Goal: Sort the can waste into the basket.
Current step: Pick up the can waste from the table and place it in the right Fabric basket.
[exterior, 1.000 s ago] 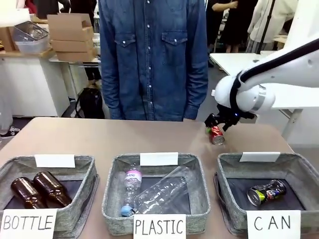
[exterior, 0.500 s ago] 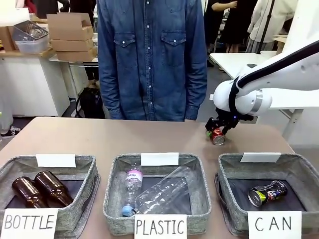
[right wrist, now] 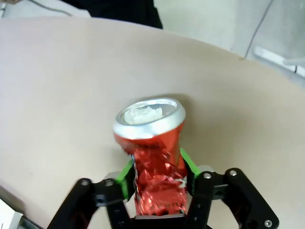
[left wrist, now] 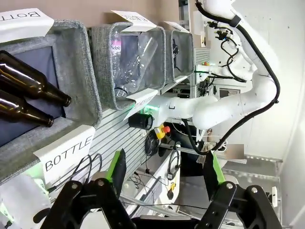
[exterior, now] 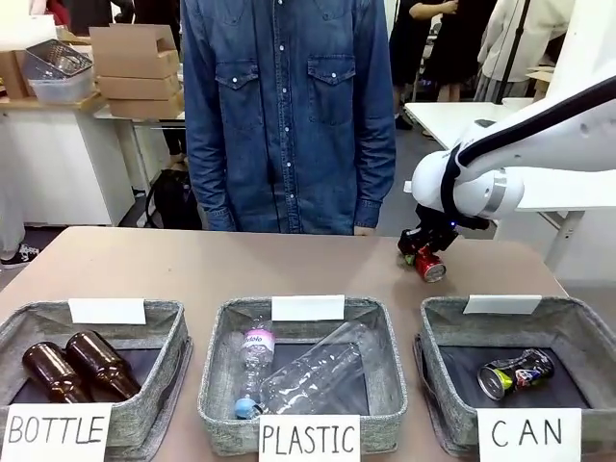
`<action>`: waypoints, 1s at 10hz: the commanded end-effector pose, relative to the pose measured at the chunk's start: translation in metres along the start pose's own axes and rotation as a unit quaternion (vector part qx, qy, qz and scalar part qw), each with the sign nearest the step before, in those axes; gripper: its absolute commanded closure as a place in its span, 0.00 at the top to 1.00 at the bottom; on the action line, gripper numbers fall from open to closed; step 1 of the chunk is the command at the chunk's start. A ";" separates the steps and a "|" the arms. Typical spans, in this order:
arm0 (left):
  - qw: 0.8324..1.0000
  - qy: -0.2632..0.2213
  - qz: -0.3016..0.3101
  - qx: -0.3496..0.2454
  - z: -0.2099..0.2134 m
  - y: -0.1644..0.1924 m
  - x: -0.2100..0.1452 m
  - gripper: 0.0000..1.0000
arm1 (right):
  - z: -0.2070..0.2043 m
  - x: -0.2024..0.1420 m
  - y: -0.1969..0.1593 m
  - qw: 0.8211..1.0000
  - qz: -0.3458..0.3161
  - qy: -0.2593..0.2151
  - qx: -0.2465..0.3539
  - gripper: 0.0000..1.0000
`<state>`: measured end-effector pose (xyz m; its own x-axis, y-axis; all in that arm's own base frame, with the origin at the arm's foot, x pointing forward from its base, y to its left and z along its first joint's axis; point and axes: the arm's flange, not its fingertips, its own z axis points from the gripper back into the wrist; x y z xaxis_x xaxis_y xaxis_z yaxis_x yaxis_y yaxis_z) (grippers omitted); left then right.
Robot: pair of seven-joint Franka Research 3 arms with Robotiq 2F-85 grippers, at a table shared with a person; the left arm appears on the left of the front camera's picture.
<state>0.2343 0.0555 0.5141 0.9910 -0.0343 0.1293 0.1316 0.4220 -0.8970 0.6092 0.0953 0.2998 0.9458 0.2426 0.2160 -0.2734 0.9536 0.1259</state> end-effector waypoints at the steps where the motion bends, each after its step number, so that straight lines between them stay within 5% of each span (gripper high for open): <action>1: 1.000 0.002 0.002 -0.005 -0.002 0.000 -0.003 0.85 | -0.001 0.008 0.002 1.000 -0.003 0.010 -0.002 0.00; 6: 1.000 0.002 0.002 -0.005 -0.002 0.000 -0.003 0.85 | 0.039 0.001 0.001 1.000 -0.003 0.001 0.000 0.00; 8: 1.000 0.002 0.002 -0.005 -0.002 0.000 -0.003 0.85 | 0.100 -0.026 0.017 1.000 0.025 0.013 0.010 0.00; 10: 1.000 0.002 0.002 -0.005 -0.002 0.000 -0.003 0.85 | 0.195 -0.093 0.060 0.989 0.138 0.034 0.029 0.00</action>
<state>0.2343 0.0551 0.5141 0.9910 -0.0354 0.1292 0.1321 0.4223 -0.8968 0.5245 0.1018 0.4390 0.9016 0.3913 0.1843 -0.4169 0.8997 0.1293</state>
